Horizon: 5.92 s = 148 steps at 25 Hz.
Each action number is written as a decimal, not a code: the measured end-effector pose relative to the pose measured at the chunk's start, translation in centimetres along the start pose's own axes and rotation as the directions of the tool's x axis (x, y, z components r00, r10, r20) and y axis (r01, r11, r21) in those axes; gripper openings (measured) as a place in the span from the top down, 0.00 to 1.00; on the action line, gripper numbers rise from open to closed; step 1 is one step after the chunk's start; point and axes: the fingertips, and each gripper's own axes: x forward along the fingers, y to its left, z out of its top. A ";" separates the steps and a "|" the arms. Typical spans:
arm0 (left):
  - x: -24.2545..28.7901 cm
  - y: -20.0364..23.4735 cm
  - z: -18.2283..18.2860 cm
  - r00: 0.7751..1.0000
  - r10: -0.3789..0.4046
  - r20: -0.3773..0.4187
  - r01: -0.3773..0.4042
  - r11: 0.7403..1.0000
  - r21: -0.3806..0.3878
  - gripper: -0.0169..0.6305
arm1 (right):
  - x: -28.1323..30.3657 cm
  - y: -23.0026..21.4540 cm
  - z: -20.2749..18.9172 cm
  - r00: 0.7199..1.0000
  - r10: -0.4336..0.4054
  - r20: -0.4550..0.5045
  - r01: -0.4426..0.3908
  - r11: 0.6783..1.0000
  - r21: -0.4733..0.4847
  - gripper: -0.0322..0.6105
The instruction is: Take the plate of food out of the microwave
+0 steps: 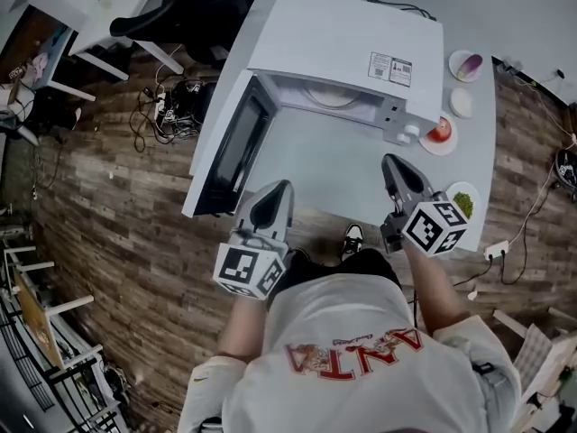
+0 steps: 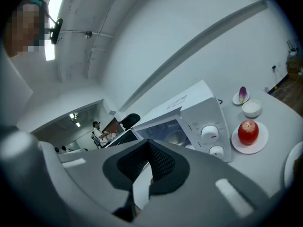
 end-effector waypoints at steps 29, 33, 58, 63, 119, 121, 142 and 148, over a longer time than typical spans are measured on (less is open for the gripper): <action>2.8 4.9 -1.9 0.981 -0.172 -0.088 0.164 0.982 -0.088 0.96 | 18.6 -8.7 -8.3 0.963 -0.247 0.104 0.063 0.588 0.806 0.90; 3.3 5.2 -2.0 0.981 -0.171 -0.093 0.164 0.983 -0.087 0.96 | 20.1 -9.8 -8.9 0.960 -0.263 0.093 0.074 0.563 0.823 0.90; 5.2 6.1 -2.5 0.978 -0.175 -0.112 0.161 0.979 -0.122 0.96 | 21.8 -13.2 -9.7 0.924 -0.381 0.035 0.167 0.485 0.858 0.93; 5.1 5.7 -2.7 0.976 -0.185 -0.116 0.171 0.978 -0.123 0.96 | 21.2 -12.7 -9.7 0.927 -0.373 0.030 0.165 0.479 0.862 0.93; 3.2 5.8 -3.3 0.977 -0.174 -0.124 0.158 0.979 -0.129 0.96 | 16.4 -8.2 -10.2 0.965 -0.197 0.175 -0.050 0.517 0.854 0.92; 2.9 5.8 -3.0 0.978 -0.172 -0.119 0.157 0.980 -0.126 0.96 | 15.5 -7.6 -10.6 0.969 -0.185 0.166 -0.047 0.520 0.853 0.92; 2.2 0.0 -2.6 0.953 -0.279 -0.120 0.271 0.959 -0.082 0.96 | 2.1 -7.2 -17.3 0.985 -0.146 0.087 0.006 0.539 0.842 0.92; 2.7 -1.3 -3.5 0.948 -0.291 -0.131 0.283 0.956 -0.080 0.96 | -0.5 -10.6 -19.2 0.977 -0.203 0.058 0.059 0.523 0.851 0.92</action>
